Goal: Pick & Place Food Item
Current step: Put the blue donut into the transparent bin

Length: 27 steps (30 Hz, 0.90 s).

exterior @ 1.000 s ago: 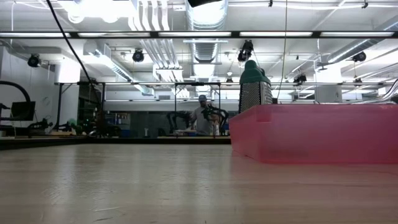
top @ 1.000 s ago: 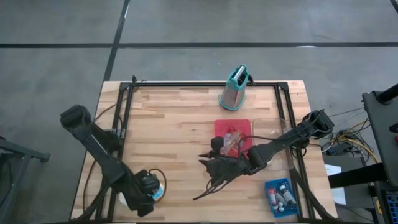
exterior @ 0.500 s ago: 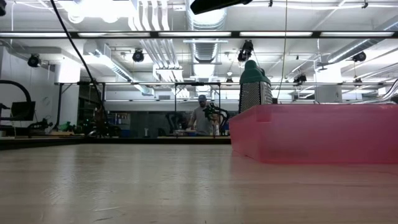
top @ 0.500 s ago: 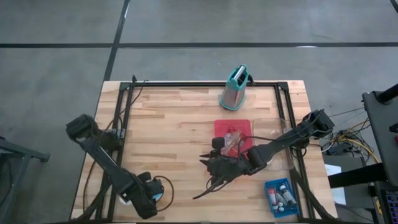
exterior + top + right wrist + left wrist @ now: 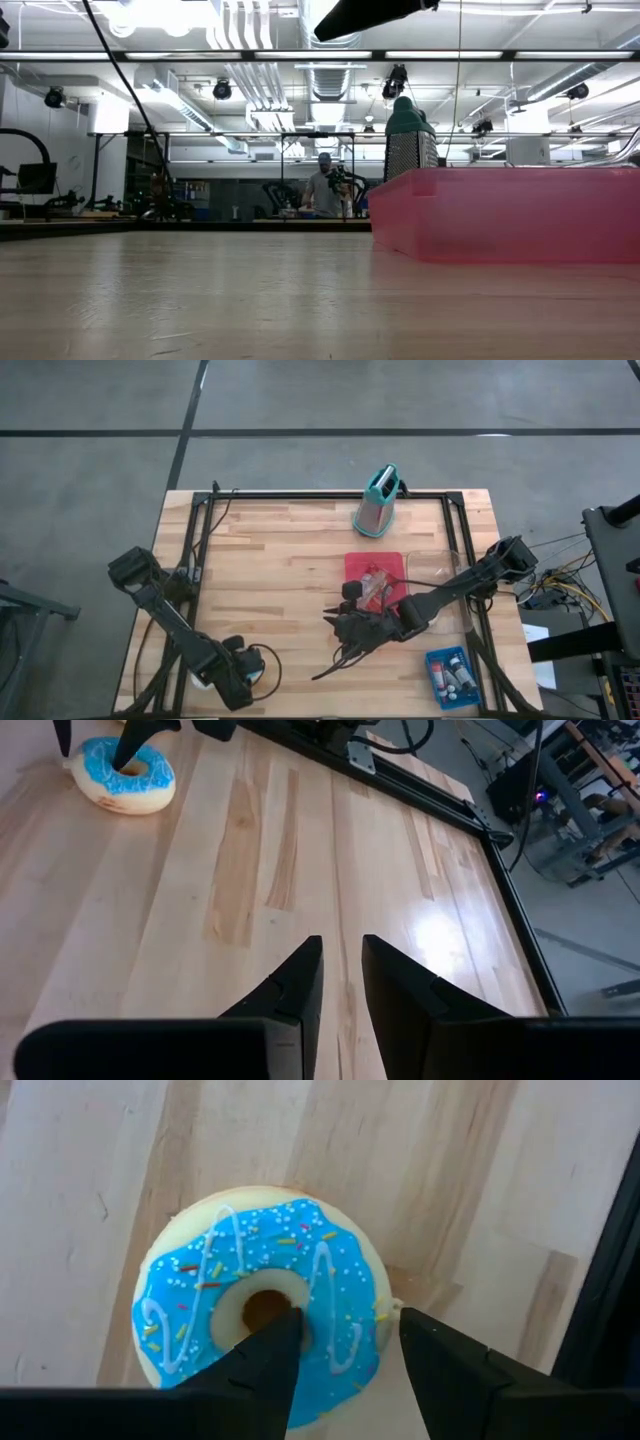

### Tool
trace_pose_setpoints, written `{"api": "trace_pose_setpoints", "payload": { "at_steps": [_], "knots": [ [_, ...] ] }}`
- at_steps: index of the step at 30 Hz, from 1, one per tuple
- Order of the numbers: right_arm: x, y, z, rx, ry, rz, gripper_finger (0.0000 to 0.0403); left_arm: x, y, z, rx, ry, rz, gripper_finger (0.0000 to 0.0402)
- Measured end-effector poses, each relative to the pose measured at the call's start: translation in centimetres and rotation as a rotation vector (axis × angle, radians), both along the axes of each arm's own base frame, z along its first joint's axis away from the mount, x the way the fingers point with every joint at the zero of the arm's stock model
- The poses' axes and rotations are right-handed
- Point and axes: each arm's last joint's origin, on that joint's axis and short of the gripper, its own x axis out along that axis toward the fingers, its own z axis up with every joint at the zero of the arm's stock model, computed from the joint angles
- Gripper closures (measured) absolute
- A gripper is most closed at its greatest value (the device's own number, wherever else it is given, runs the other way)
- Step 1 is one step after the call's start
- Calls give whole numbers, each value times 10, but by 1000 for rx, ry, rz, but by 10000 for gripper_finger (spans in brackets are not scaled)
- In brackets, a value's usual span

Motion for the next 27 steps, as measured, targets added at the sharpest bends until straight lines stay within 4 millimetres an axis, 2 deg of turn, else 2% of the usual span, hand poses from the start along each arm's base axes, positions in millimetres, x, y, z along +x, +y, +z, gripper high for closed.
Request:
{"api": "trace_pose_setpoints", "payload": {
  "at_steps": [12,27],
  "knots": [
    [0,0,0,-3,2,2,335,-1,1,-2,-2,6,39,233],
    [-1,0,-2,13,-1,-10,335,0,1,-9,-35,-36,-24,376]
  ]
}}
